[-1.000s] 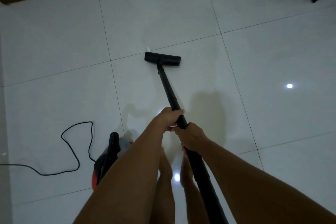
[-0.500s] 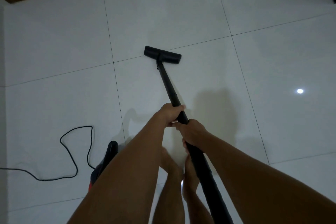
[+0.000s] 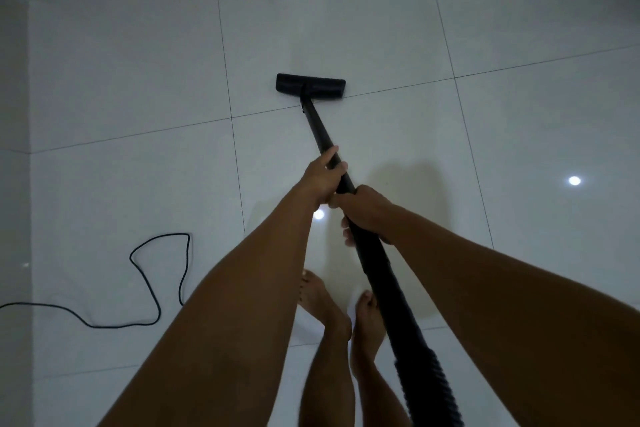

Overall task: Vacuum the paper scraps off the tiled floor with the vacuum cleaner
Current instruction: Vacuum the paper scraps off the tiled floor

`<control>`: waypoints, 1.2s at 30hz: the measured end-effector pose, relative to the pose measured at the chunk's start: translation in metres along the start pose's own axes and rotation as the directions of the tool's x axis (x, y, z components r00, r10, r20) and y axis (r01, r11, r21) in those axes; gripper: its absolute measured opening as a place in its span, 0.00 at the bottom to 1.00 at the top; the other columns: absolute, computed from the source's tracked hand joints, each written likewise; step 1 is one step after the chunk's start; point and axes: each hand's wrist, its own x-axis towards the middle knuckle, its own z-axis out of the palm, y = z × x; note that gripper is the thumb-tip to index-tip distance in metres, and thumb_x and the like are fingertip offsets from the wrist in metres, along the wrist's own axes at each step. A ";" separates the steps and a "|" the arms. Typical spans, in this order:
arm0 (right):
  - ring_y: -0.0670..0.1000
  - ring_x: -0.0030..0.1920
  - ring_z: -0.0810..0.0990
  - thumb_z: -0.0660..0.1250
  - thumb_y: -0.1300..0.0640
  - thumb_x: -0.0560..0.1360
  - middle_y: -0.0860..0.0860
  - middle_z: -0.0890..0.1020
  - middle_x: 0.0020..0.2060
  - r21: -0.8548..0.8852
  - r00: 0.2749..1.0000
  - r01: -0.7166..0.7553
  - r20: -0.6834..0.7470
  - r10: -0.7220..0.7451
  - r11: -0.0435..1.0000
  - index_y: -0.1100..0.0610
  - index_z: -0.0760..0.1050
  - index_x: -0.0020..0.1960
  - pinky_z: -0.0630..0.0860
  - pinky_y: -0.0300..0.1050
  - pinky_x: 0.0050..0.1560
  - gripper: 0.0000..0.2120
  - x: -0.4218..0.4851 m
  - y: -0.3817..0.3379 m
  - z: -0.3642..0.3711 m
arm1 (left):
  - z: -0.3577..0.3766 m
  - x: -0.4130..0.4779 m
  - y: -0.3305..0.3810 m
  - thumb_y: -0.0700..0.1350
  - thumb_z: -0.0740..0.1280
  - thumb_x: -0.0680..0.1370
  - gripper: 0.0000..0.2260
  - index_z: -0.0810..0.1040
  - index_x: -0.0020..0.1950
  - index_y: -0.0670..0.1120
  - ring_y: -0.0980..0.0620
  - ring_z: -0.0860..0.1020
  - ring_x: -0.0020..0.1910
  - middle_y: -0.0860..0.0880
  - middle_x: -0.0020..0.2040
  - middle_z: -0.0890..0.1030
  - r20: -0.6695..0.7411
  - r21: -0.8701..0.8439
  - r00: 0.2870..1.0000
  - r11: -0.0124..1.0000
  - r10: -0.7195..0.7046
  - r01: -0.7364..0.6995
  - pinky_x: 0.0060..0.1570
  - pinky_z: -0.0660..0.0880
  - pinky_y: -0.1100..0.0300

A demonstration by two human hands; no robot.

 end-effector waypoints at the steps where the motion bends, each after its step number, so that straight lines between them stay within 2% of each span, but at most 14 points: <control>1: 0.54 0.32 0.81 0.67 0.58 0.80 0.59 0.79 0.38 0.015 0.999 -0.015 0.042 0.014 1.000 0.64 0.70 0.63 0.81 0.46 0.30 0.15 -0.010 -0.003 0.003 | -0.005 -0.004 0.003 0.44 0.63 0.83 0.22 0.66 0.77 0.54 0.42 0.73 0.67 0.43 0.74 0.68 -0.020 -0.025 1.000 1.000 0.004 -0.005 0.56 0.78 0.51; 3: 0.53 0.31 0.80 0.67 0.59 0.81 0.59 0.78 0.37 0.041 0.992 -0.062 0.110 0.057 0.997 0.63 0.69 0.64 0.82 0.48 0.30 0.15 -0.029 -0.001 0.010 | -0.014 -0.006 0.008 0.44 0.63 0.83 0.21 0.68 0.76 0.53 0.43 0.75 0.63 0.43 0.72 0.71 -0.048 -0.025 0.999 1.000 0.015 -0.016 0.47 0.78 0.55; 5: 0.52 0.29 0.79 0.67 0.60 0.80 0.58 0.78 0.37 0.049 0.993 -0.054 0.107 0.048 0.997 0.63 0.70 0.64 0.81 0.47 0.31 0.15 -0.039 0.004 0.016 | -0.021 -0.011 0.012 0.45 0.64 0.83 0.20 0.68 0.75 0.54 0.45 0.76 0.61 0.44 0.70 0.72 -0.044 -0.010 0.999 1.000 0.016 -0.017 0.43 0.78 0.57; 10: 0.51 0.27 0.77 0.65 0.61 0.79 0.58 0.78 0.38 0.023 0.998 0.057 -0.037 -0.056 0.998 0.62 0.70 0.63 0.77 0.43 0.28 0.14 -0.041 0.004 0.017 | -0.030 -0.030 0.018 0.49 0.61 0.84 0.17 0.69 0.73 0.59 0.50 0.77 0.54 0.48 0.65 0.75 0.026 -0.020 1.000 1.000 -0.011 0.012 0.50 0.76 0.55; 13: 0.50 0.25 0.77 0.65 0.60 0.78 0.57 0.77 0.37 -0.014 0.993 0.103 -0.051 -0.103 0.995 0.61 0.69 0.63 0.77 0.42 0.26 0.15 -0.054 -0.001 0.019 | -0.038 -0.053 0.024 0.50 0.57 0.85 0.18 0.66 0.76 0.61 0.49 0.77 0.56 0.49 0.67 0.73 0.016 0.058 0.999 0.997 0.045 -0.046 0.52 0.74 0.54; 16: 0.51 0.25 0.77 0.65 0.61 0.78 0.58 0.77 0.37 -0.035 0.987 0.154 -0.050 -0.156 0.987 0.63 0.69 0.63 0.76 0.43 0.27 0.15 -0.075 -0.018 0.024 | -0.055 -0.086 0.030 0.48 0.55 0.86 0.21 0.62 0.79 0.60 0.47 0.78 0.58 0.49 0.68 0.74 -0.015 0.230 0.983 0.958 0.182 -0.173 0.52 0.75 0.53; 18: 0.52 0.26 0.76 0.65 0.61 0.79 0.58 0.76 0.36 -0.054 0.985 0.171 -0.031 -0.173 0.984 0.64 0.70 0.63 0.76 0.43 0.27 0.14 -0.089 -0.035 0.027 | -0.069 -0.113 0.029 0.46 0.56 0.85 0.22 0.61 0.79 0.58 0.46 0.79 0.58 0.47 0.67 0.76 -0.040 0.420 0.955 0.872 0.295 -0.252 0.53 0.73 0.57; 22: 0.52 0.25 0.75 0.66 0.62 0.79 0.57 0.76 0.32 -0.089 0.979 0.200 -0.021 -0.202 0.976 0.67 0.72 0.61 0.76 0.43 0.27 0.14 -0.113 -0.064 0.038 | -0.095 -0.166 0.018 0.44 0.64 0.82 0.26 0.62 0.79 0.54 0.46 0.77 0.61 0.44 0.67 0.76 -0.059 0.601 0.899 0.735 0.434 -0.316 0.58 0.70 0.60; 24: 0.52 0.25 0.75 0.65 0.61 0.79 0.57 0.75 0.31 -0.105 0.978 0.206 -0.023 -0.209 0.973 0.67 0.72 0.60 0.77 0.43 0.28 0.13 -0.122 -0.075 0.045 | -0.104 -0.188 0.013 0.44 0.69 0.79 0.25 0.67 0.74 0.51 0.46 0.80 0.54 0.44 0.64 0.77 -0.080 0.613 0.887 0.724 0.454 -0.316 0.57 0.75 0.54; 26: 0.52 0.26 0.75 0.64 0.60 0.78 0.57 0.75 0.30 -0.121 0.974 0.217 -0.035 -0.222 0.969 0.66 0.71 0.59 0.77 0.44 0.28 0.13 -0.126 -0.083 0.051 | -0.112 -0.207 0.007 0.44 0.72 0.76 0.20 0.71 0.66 0.49 0.46 0.81 0.47 0.45 0.60 0.79 -0.110 0.578 0.895 0.760 0.433 -0.297 0.50 0.78 0.52; 29: 0.52 0.25 0.74 0.63 0.58 0.78 0.56 0.74 0.27 -0.114 0.972 0.225 -0.042 -0.231 0.968 0.65 0.71 0.59 0.76 0.44 0.28 0.14 -0.133 -0.092 0.061 | -0.118 -0.242 -0.002 0.46 0.74 0.74 0.17 0.70 0.58 0.50 0.47 0.82 0.44 0.48 0.53 0.80 -0.111 0.523 0.906 0.799 0.408 -0.296 0.43 0.79 0.53; 31: 0.52 0.26 0.74 0.62 0.57 0.78 0.55 0.74 0.25 -0.121 0.973 0.221 -0.044 -0.228 0.968 0.64 0.70 0.60 0.76 0.44 0.30 0.14 -0.138 -0.097 0.069 | -0.119 -0.266 -0.002 0.49 0.76 0.71 0.22 0.68 0.57 0.51 0.50 0.81 0.42 0.51 0.50 0.78 -0.138 0.585 0.835 0.724 0.532 -0.365 0.40 0.78 0.56; 33: 0.52 0.26 0.75 0.60 0.56 0.79 0.55 0.75 0.27 -0.143 0.974 0.214 -0.048 -0.223 0.966 0.64 0.70 0.62 0.76 0.44 0.30 0.16 -0.143 -0.099 0.078 | -0.119 -0.292 0.001 0.54 0.78 0.68 0.29 0.67 0.62 0.52 0.54 0.78 0.39 0.52 0.50 0.76 -0.107 0.689 0.718 0.572 0.688 -0.445 0.38 0.77 0.59; 36: 0.51 0.31 0.78 0.60 0.58 0.82 0.56 0.78 0.36 -0.263 0.962 0.250 -0.045 -0.270 0.932 0.64 0.72 0.60 0.76 0.41 0.29 0.11 -0.154 -0.107 0.090 | -0.116 -0.326 0.008 0.54 0.78 0.68 0.37 0.67 0.73 0.53 0.58 0.71 0.39 0.50 0.54 0.75 0.156 0.787 0.564 0.243 0.811 -0.567 0.36 0.77 0.58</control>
